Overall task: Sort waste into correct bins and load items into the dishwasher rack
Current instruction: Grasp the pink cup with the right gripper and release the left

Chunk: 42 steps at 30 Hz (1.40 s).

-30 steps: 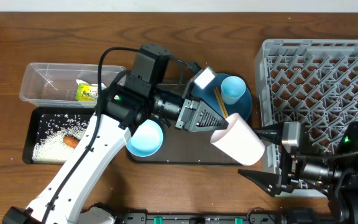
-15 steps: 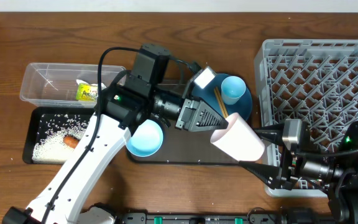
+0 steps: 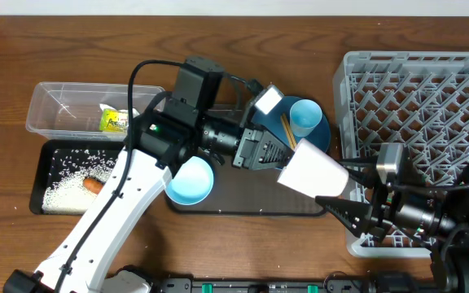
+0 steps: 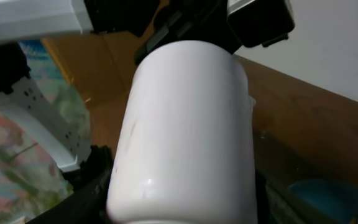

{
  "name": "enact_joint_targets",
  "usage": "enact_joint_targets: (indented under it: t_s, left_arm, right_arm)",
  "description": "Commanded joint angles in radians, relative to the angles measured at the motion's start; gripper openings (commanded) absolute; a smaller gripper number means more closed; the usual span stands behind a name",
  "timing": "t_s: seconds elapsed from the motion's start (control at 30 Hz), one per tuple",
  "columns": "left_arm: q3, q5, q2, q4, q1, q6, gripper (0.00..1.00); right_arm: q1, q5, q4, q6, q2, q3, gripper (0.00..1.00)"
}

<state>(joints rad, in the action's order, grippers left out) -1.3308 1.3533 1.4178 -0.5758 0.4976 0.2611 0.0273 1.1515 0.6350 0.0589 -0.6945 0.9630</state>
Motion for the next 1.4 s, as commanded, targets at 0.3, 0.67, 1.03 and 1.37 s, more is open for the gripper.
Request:
enact_joint_targets:
  t_s: [0.3, 0.67, 1.03, 1.37]
  left_arm:
    - [0.000, 0.048, 0.002, -0.006, 0.071, -0.006, 0.06]
    - [0.000, 0.004, 0.002, -0.005, 0.063, -0.005, 0.06]
    - [0.000, 0.019, 0.002, -0.006, -0.006, 0.031, 0.06]
    - [0.000, 0.018, 0.002, -0.006, -0.006, 0.031, 0.06]
  right_arm:
    - [0.000, -0.098, -0.008, -0.043, -0.013, -0.004, 0.77]
    - [0.000, -0.104, 0.022, -0.043, -0.039, -0.004, 0.77]
    - [0.000, -0.104, 0.057, -0.035, -0.039, -0.004, 0.77]
    - [0.000, -0.104, 0.057, -0.035, -0.039, -0.004, 0.64]
